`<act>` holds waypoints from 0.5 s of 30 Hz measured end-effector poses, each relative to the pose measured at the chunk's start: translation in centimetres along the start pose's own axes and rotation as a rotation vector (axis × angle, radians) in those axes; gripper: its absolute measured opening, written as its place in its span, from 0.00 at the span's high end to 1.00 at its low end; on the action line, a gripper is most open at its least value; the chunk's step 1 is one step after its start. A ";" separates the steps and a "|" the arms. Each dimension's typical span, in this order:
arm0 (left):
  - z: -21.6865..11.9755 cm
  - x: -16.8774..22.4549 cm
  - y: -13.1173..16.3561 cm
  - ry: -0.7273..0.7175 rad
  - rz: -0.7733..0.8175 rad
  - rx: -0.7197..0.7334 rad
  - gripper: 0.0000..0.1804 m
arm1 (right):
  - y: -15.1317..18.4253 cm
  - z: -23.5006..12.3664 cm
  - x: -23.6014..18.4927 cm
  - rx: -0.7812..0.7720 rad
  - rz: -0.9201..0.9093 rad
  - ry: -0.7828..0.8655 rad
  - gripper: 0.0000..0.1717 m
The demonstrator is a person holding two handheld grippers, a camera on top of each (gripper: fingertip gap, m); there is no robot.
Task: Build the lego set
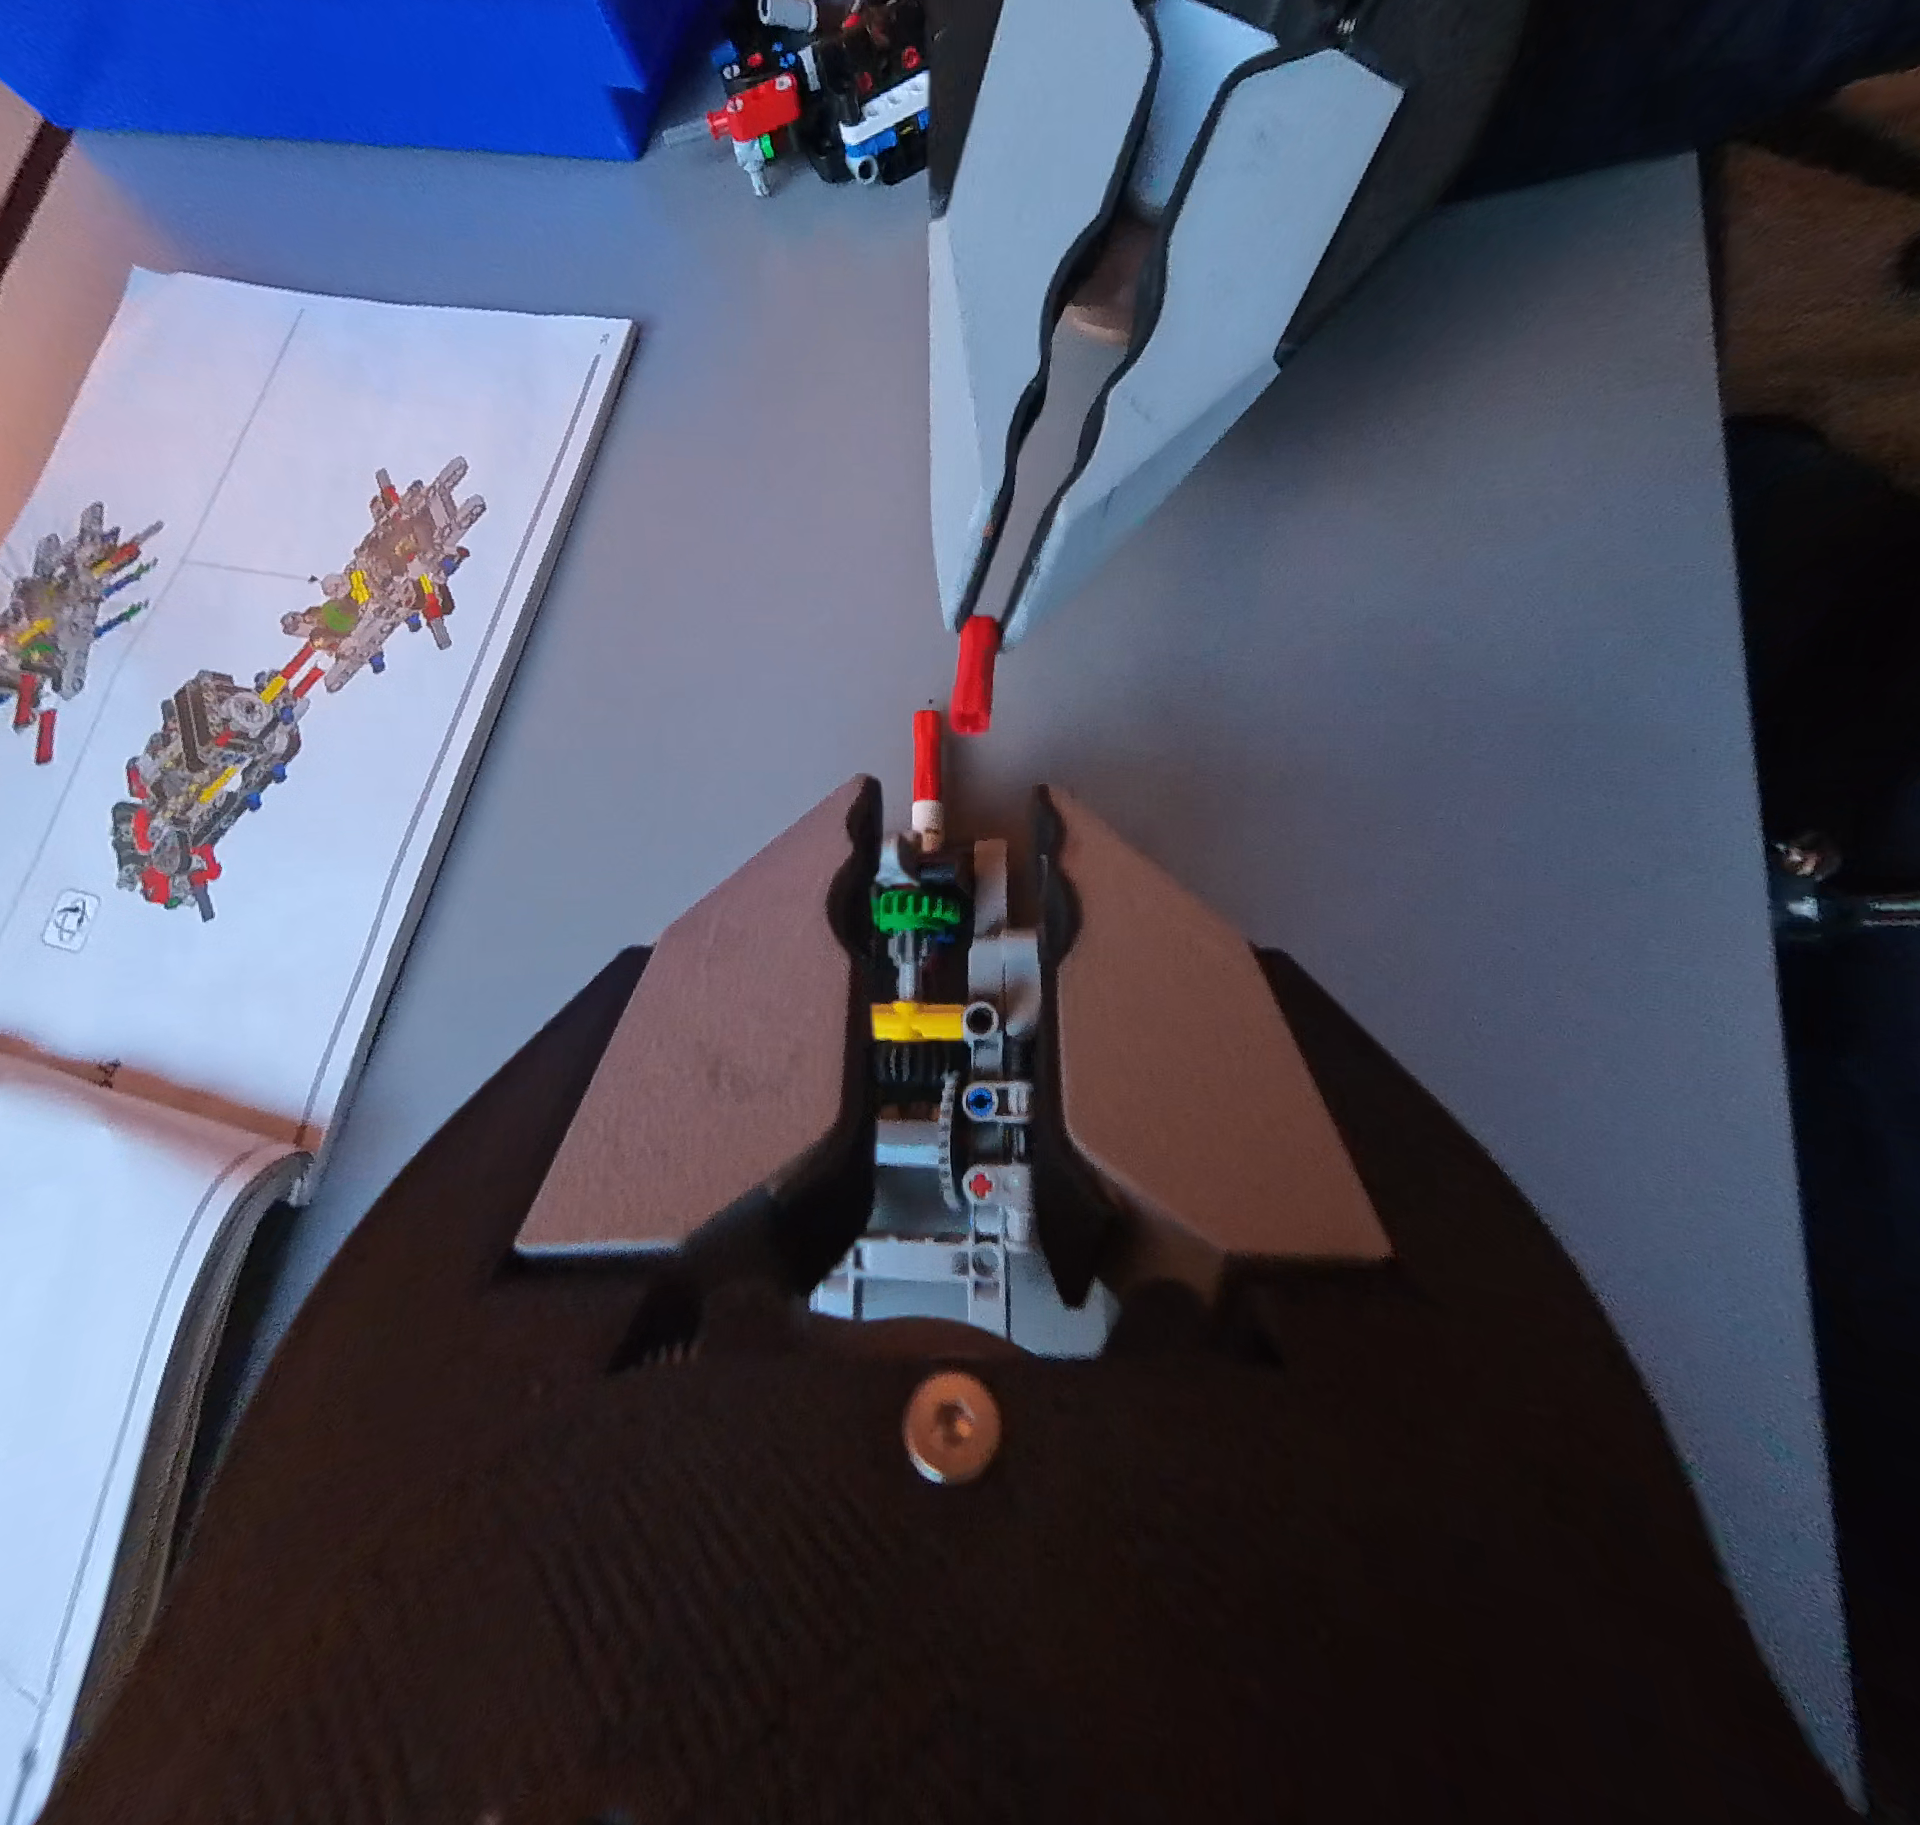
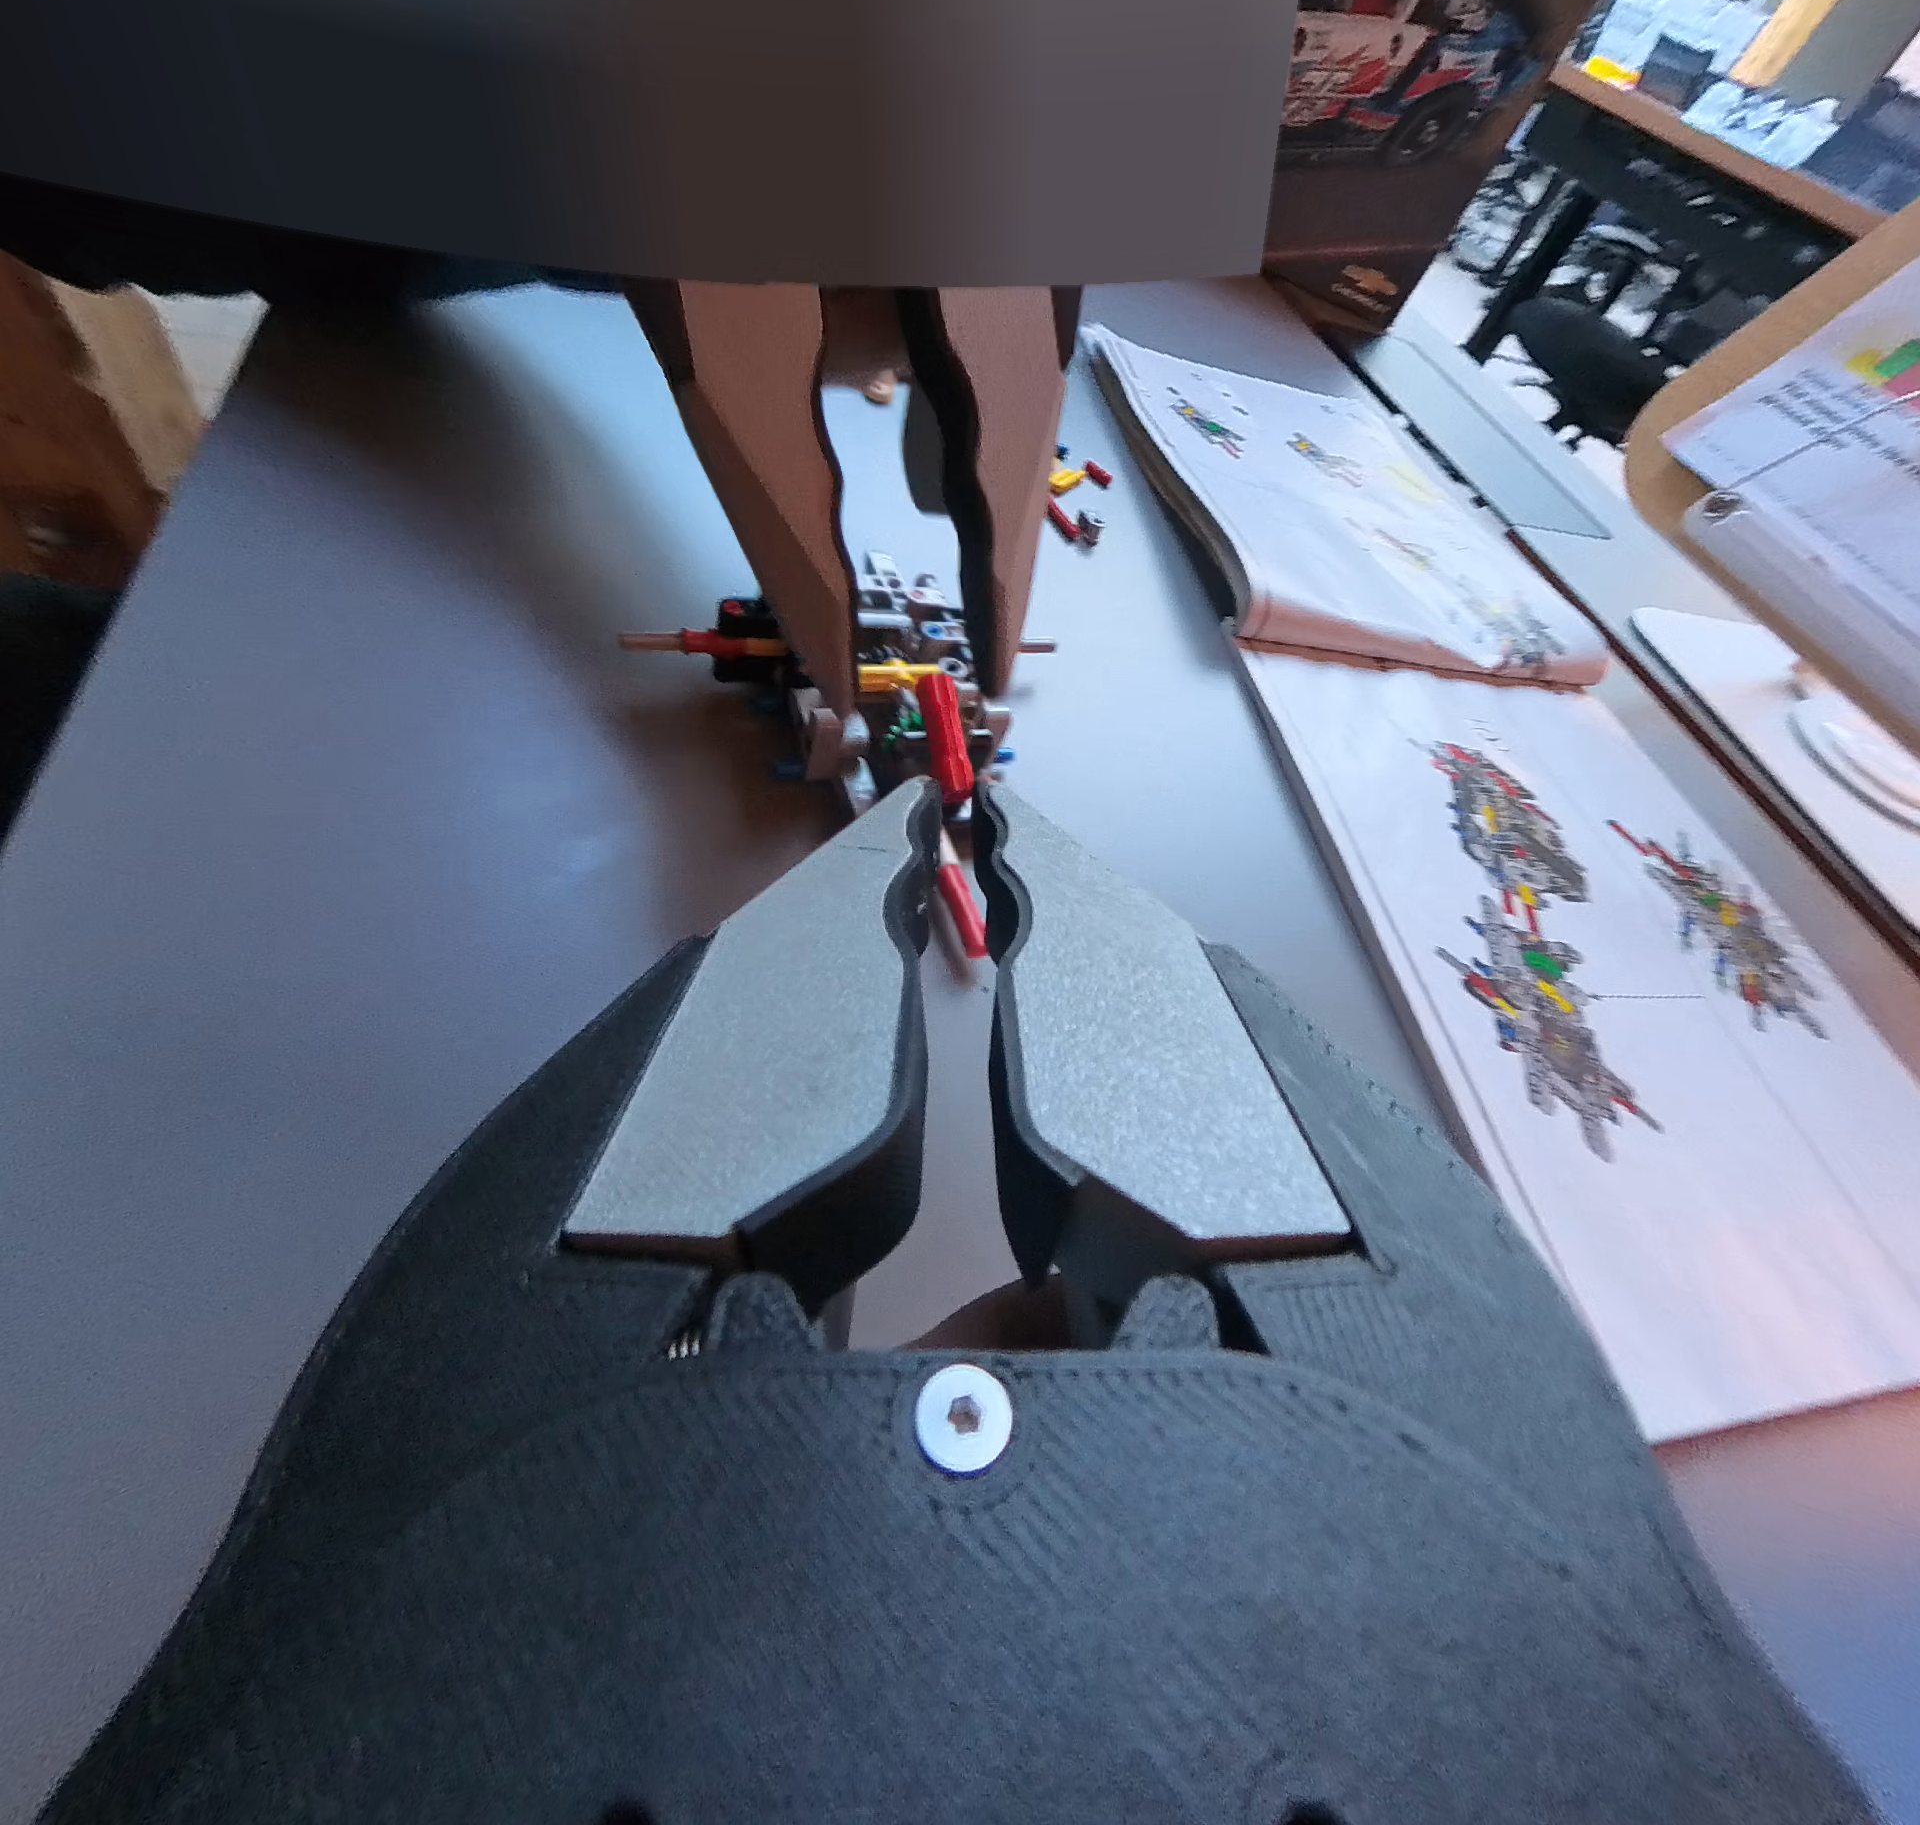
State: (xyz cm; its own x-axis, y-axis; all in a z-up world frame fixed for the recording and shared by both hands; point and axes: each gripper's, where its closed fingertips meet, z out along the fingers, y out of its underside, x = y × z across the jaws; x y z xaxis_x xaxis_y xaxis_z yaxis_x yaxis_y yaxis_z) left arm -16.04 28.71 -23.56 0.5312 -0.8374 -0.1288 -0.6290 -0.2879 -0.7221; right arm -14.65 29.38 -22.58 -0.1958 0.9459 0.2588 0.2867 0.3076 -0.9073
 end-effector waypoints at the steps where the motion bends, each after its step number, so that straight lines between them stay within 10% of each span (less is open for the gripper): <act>1: 0.2 0.0 -0.1 -0.012 0.014 0.006 0.85 | -0.1 0.1 -0.2 0.003 0.011 -0.015 0.99; 15: 0.8 0.5 -0.8 0.057 -0.008 0.079 0.93 | 0.8 0.6 -0.7 -0.070 0.105 -0.091 0.99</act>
State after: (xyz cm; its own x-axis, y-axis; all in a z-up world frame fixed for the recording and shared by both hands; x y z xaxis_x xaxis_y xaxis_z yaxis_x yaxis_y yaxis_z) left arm -14.83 28.87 -23.61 0.5013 -0.8611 -0.0852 -0.5771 -0.2594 -0.7744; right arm -14.84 28.87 -23.75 -0.2444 0.9609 0.1300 0.3744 0.2172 -0.9015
